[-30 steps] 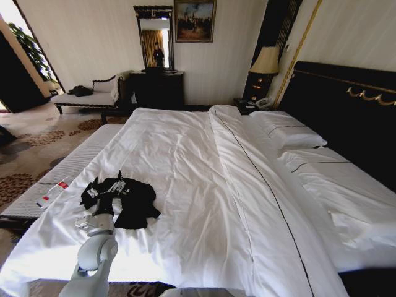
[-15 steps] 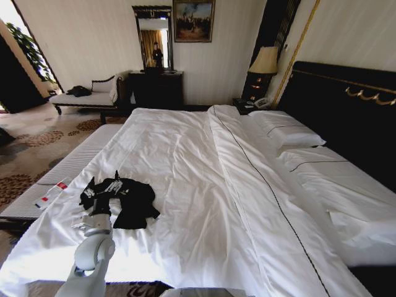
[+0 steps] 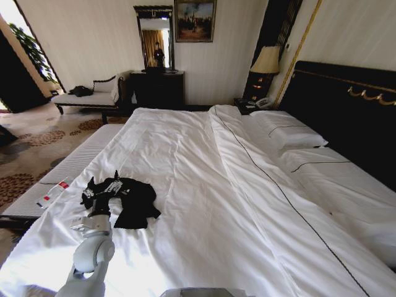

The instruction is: Fold the clothes on the bed.

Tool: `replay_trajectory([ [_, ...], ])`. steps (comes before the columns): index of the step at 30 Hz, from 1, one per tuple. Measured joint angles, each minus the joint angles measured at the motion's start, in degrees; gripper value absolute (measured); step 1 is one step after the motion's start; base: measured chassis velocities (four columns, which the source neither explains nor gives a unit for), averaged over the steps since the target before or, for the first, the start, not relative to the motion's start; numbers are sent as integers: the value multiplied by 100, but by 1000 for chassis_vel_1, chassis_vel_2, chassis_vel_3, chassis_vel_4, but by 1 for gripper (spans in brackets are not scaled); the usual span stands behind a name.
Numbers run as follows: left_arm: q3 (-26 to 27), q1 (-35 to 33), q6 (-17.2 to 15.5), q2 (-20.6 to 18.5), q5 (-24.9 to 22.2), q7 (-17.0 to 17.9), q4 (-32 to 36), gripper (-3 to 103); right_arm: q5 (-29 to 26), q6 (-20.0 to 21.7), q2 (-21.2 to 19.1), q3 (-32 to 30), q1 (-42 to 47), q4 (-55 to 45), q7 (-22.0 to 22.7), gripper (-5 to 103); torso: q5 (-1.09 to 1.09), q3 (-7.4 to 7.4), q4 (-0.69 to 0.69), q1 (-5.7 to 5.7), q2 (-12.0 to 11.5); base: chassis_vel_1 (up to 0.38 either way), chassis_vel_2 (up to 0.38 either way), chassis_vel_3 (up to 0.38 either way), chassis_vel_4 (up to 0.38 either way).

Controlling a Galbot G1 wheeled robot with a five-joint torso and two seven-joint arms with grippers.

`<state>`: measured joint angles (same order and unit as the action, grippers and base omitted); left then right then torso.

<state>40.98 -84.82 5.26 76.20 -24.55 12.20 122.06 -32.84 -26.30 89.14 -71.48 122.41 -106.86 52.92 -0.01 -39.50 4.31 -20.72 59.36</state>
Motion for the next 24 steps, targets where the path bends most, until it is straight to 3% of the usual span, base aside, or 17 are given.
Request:
replay_trajectory([
  [12,36,5,0,-56,1,4,-37,100,191,238,207,400,0,-71,276,-2,-3,1,8,1,1,0,0,0,0],
  [14,35,25,0,-60,0,6,-78,100,180,255,236,487,77,-202,275,14,-4,1,9,1,1,0,0,0,0],
  [16,25,34,0,-53,1,7,-91,100,128,313,252,518,117,-311,274,14,-5,1,10,1,1,0,0,0,0],
  [17,11,42,0,-44,4,8,-102,100,52,388,265,549,149,-423,275,19,-5,1,10,1,1,0,0,0,0],
  [20,-20,63,-9,-19,21,8,-132,100,-606,876,285,734,299,-1060,402,36,-5,1,4,1,1,0,0,0,0],
  [22,-23,66,-10,-18,23,8,-137,100,-731,973,288,763,322,-1168,449,36,-5,1,4,1,2,0,0,0,0],
  [24,-20,72,-11,-21,25,8,-158,100,-1237,1432,300,895,426,-1703,693,47,-5,1,3,1,1,0,0,0,0],
])
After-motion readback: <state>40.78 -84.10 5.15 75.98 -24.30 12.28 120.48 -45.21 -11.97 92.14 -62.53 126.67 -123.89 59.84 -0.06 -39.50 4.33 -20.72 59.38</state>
